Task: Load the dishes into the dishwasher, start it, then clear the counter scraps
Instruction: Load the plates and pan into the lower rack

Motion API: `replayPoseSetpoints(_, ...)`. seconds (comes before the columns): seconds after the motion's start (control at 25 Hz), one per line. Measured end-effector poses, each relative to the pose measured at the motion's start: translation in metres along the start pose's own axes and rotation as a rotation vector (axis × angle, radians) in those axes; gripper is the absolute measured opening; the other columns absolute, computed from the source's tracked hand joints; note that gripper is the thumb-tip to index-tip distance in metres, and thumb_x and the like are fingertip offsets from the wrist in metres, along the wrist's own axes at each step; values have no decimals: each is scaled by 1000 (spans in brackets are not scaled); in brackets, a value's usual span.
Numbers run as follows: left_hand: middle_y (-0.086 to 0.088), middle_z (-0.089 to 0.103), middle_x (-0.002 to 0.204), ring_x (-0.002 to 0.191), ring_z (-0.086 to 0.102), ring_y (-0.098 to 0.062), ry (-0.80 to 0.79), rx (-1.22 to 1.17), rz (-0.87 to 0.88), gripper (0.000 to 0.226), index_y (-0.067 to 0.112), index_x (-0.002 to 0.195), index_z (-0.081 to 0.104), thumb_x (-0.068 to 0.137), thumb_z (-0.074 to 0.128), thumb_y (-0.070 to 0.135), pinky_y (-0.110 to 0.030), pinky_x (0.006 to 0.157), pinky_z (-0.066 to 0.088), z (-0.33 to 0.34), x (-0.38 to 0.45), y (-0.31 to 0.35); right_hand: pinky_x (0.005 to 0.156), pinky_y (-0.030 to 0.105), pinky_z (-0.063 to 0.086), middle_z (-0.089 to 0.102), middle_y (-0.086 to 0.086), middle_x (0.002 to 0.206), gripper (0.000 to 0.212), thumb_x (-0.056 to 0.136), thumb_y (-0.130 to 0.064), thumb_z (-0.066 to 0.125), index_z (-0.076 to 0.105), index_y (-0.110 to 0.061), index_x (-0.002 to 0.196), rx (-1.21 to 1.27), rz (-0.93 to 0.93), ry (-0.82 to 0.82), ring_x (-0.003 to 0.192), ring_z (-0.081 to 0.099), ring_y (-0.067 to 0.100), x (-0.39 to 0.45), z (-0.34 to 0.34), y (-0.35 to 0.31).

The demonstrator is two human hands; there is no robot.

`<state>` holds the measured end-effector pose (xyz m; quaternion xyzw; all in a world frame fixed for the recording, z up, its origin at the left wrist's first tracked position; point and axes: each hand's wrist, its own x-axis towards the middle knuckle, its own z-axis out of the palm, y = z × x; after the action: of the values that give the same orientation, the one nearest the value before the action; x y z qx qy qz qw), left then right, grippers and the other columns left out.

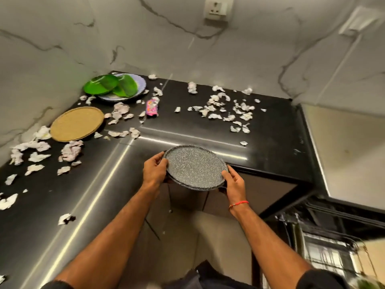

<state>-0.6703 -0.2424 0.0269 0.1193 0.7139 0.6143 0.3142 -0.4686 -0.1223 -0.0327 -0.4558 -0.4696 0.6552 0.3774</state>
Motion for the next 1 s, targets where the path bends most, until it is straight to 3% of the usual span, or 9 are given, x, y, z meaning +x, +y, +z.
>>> replayPoseSetpoints(0.12,-7,74,107,93,71,-25,-124,133,-25,37,14,130,66,95,56,6,-51,84,61,59,-21,-12,83,26,55,74,-6,101,33,93,-4,59,65,-5,125,41,17,115,93,66,8,-11,-74,1)
replayPoseSetpoints(0.24,-7,74,109,100,72,-25,-247,255,-41,39,11,132,65,93,61,6,-47,90,60,130,-48,-30,67,14,52,72,-1,103,33,94,-2,58,62,-2,127,63,35,248,82,65,0,-30,-158,2)
replayPoseSetpoints(0.4,-6,75,107,99,72,-21,-431,434,-4,35,7,126,67,92,69,4,-41,96,58,227,-104,-62,70,10,52,73,-11,91,34,94,4,54,61,-4,126,71,65,384,76,65,-6,-72,-273,12)
replayPoseSetpoints(0.48,-10,75,110,101,71,-23,-493,520,20,33,3,124,68,91,71,7,-40,97,57,274,-134,-82,72,17,56,74,-8,94,34,94,5,53,61,-6,126,59,118,435,77,66,-3,-95,-328,22)
replayPoseSetpoints(0.56,-10,74,110,92,71,-18,-547,617,43,30,3,121,70,93,72,13,-30,77,62,316,-164,-101,84,40,55,72,5,107,33,95,2,54,61,-3,127,79,178,521,90,67,10,-117,-379,33)
replayPoseSetpoints(0.64,-6,74,108,81,68,-12,-608,725,67,26,10,118,72,94,70,20,-24,56,60,347,-185,-115,88,39,54,68,16,119,32,96,-1,54,60,-3,128,124,230,583,101,64,19,-133,-417,41)
replayPoseSetpoints(0.72,-2,74,108,87,68,-14,-714,837,57,28,14,120,71,95,70,25,-39,74,63,383,-206,-132,82,25,53,66,19,122,30,98,-3,54,61,-5,127,163,269,662,99,62,18,-149,-457,50)
replayPoseSetpoints(0.8,-1,74,114,90,68,-16,-813,924,51,34,15,127,67,95,69,27,-45,83,61,417,-224,-146,92,31,51,63,17,126,34,99,-9,54,58,-3,132,173,313,727,108,61,22,-163,-488,60)
replayPoseSetpoints(1.0,0,75,110,73,66,-16,-1012,1089,146,34,17,130,67,98,65,27,-29,52,56,505,-238,-188,104,36,45,61,15,126,38,100,-8,53,53,0,136,193,360,884,109,55,19,-159,-549,86)
